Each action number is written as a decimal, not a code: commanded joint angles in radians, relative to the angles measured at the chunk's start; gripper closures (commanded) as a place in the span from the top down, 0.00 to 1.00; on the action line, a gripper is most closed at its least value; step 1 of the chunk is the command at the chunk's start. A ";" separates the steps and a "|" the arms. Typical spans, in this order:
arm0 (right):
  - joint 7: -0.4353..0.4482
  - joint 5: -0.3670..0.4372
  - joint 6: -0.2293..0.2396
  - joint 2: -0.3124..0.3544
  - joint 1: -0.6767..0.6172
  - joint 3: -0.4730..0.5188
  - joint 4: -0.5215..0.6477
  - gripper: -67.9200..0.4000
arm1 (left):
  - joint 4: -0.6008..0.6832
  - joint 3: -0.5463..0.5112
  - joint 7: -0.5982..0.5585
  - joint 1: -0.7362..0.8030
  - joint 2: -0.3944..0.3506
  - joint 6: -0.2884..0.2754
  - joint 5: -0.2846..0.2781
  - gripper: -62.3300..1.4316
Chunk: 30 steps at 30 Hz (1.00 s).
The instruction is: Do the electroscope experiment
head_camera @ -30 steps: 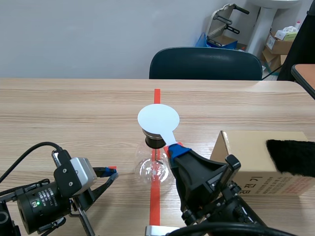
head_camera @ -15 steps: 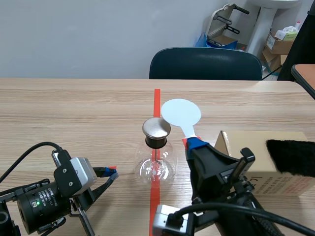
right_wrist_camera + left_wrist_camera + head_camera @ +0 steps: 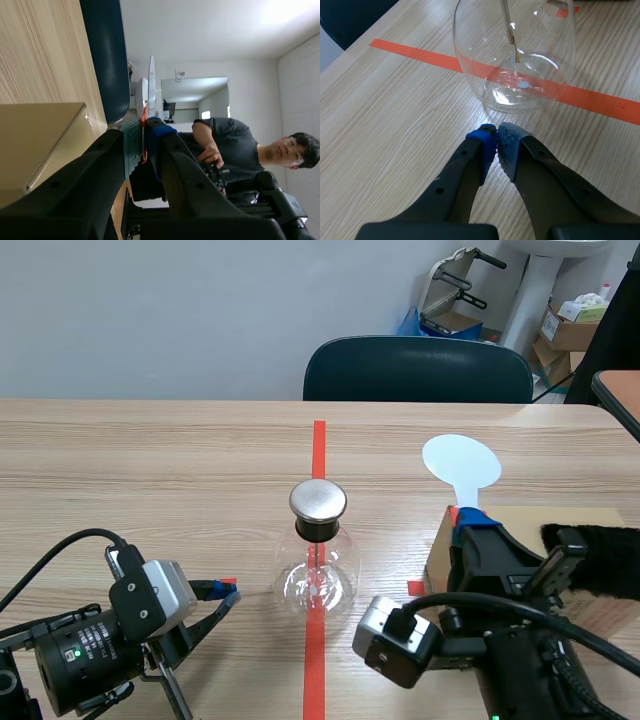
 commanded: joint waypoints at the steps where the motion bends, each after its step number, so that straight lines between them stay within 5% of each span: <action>1: -0.011 0.000 -0.061 0.003 0.014 0.007 0.025 0.03 | 0.008 -0.007 -0.021 0.000 -0.003 0.006 -0.003 0.11; 30: -0.054 0.000 -0.061 0.003 0.014 0.007 0.025 0.03 | 0.008 -0.007 -0.021 0.000 -0.004 0.006 -0.003 0.11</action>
